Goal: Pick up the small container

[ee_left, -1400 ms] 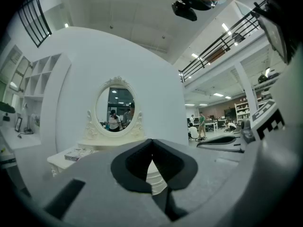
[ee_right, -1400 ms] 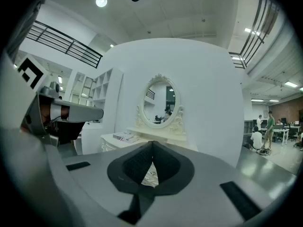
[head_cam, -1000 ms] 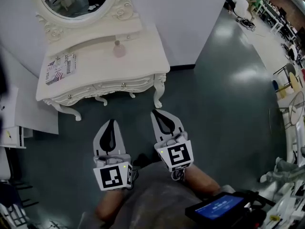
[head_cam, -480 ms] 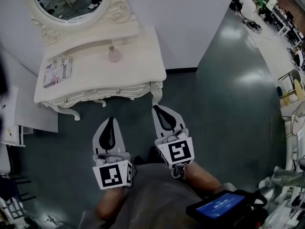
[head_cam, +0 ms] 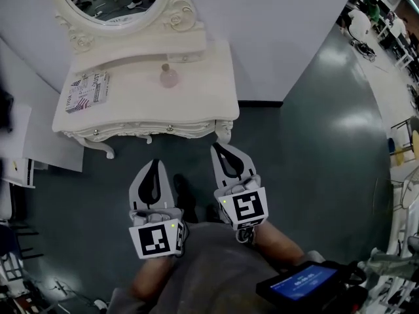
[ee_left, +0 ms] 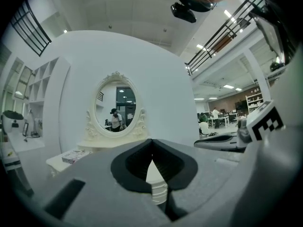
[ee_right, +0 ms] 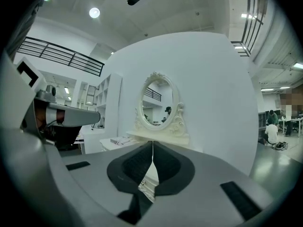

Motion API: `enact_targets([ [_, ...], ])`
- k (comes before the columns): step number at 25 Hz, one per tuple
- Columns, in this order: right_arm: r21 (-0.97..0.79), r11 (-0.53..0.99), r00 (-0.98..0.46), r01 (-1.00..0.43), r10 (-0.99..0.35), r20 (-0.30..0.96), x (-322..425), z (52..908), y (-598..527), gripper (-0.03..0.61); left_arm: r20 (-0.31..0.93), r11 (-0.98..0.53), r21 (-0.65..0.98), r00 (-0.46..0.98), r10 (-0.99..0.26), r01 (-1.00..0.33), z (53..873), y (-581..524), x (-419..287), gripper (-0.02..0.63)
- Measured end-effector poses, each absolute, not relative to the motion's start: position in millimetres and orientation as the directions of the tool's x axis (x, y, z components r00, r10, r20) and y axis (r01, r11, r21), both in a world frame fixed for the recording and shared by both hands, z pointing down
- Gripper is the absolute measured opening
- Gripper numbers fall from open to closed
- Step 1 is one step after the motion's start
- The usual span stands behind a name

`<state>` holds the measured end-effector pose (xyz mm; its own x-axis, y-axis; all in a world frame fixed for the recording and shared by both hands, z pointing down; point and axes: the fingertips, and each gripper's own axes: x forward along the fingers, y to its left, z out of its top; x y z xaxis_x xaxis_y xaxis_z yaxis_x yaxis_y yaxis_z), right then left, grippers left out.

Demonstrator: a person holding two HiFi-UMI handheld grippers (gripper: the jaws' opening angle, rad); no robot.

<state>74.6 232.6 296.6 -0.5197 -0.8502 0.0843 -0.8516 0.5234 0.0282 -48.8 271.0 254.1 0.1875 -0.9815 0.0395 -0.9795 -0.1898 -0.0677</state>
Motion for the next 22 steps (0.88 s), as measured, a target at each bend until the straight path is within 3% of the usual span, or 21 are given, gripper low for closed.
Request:
enact_targets([
  [14, 0.014, 0.517, -0.506, -0.856, -0.844, 0.177, 21, 332, 139, 0.014, 0.115, -0.203, -0.004, 0.202, -0.973, -0.979, 292, 167, -104, 0.014],
  [22, 0.044, 0.460, -0.451, -0.887, -0.882, 0.140, -12, 313, 82, 0.014, 0.069, -0.265, 0.000, 0.264, -0.962, -0.964, 278, 103, -140, 0.014],
])
